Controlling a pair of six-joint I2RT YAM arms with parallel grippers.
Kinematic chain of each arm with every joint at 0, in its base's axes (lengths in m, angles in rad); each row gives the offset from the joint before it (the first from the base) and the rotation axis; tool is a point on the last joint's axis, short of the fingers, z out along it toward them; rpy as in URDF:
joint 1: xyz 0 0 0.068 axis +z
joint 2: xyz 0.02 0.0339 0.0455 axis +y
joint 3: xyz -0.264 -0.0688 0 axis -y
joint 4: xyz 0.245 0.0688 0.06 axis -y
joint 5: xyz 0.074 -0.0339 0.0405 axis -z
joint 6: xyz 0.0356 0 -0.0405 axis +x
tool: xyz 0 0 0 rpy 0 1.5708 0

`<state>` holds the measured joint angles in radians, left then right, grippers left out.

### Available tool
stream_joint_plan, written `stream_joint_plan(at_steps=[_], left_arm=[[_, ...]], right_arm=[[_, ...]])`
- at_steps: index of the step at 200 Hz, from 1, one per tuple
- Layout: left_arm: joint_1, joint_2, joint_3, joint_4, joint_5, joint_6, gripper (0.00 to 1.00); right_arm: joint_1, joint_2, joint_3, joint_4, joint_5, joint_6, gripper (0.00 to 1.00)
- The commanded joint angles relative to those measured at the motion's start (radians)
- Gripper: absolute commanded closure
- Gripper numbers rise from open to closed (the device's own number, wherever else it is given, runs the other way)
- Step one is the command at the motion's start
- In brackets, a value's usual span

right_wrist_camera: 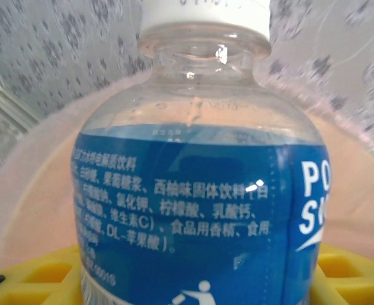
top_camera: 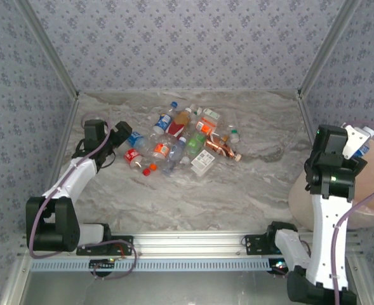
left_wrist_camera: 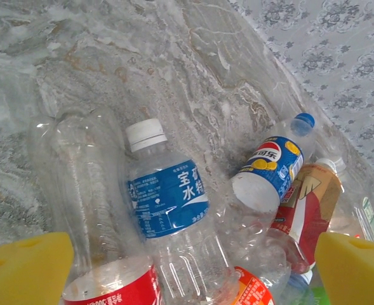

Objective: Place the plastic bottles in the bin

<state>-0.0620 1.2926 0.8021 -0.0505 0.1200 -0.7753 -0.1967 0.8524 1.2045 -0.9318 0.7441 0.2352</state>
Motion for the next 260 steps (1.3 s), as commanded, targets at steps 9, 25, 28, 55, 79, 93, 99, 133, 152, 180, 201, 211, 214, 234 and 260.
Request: stream_joint_plan(at_steps=[9,25,28,55,79,93,99,133,152,180,201,211,214,234,260], left_arm=[[-0.009,0.001,0.026,-0.025,0.01,0.013,0.02],[-0.012,-0.001,0.023,-0.03,0.005,0.014,0.02],[-0.013,-0.001,0.022,-0.031,0.004,0.014,0.02],[-0.015,-0.002,0.02,-0.034,-0.007,0.011,0.02],[-0.018,0.0,0.024,-0.035,-0.01,0.011,0.02],[-0.018,0.001,0.025,-0.038,-0.013,0.011,0.02],[-0.018,0.002,0.025,-0.039,-0.015,0.011,0.02],[-0.02,0.003,0.026,-0.047,-0.02,0.014,0.02],[-0.019,0.002,0.027,-0.051,-0.026,0.016,0.02],[-0.02,0.003,0.028,-0.055,-0.032,0.017,0.02],[-0.019,0.005,0.029,-0.06,-0.034,0.017,0.02],[-0.019,0.004,0.029,-0.063,-0.036,0.016,0.02],[-0.02,0.005,0.029,-0.064,-0.037,0.017,0.02],[-0.02,-0.001,0.032,-0.072,-0.039,0.023,0.02],[-0.02,-0.015,0.043,-0.097,-0.053,0.034,0.02]], right_arm=[[-0.049,0.017,-0.077,0.08,-0.177,0.018,0.56],[-0.05,0.037,-0.083,0.094,-0.191,0.011,0.56],[-0.05,0.041,-0.084,0.095,-0.19,0.012,0.55],[-0.043,0.06,-0.096,0.126,-0.223,0.025,0.54],[-0.035,0.065,-0.108,0.174,-0.254,0.027,0.53],[-0.035,0.071,-0.116,0.202,-0.281,0.027,0.51],[-0.036,0.072,-0.12,0.213,-0.296,0.027,0.51],[-0.032,0.069,-0.135,0.256,-0.325,0.042,0.5],[-0.031,0.057,-0.142,0.271,-0.339,0.04,0.49],[-0.032,0.025,-0.176,0.326,-0.366,0.022,0.47],[-0.031,0.019,-0.178,0.354,-0.338,0.019,0.44],[-0.031,0.017,-0.178,0.348,-0.329,0.02,0.4],[-0.031,0.015,-0.178,0.346,-0.327,0.021,0.39],[-0.03,-0.002,-0.175,0.336,-0.323,0.029,0.24],[-0.032,-0.031,-0.161,0.262,-0.264,0.055,0.16]])
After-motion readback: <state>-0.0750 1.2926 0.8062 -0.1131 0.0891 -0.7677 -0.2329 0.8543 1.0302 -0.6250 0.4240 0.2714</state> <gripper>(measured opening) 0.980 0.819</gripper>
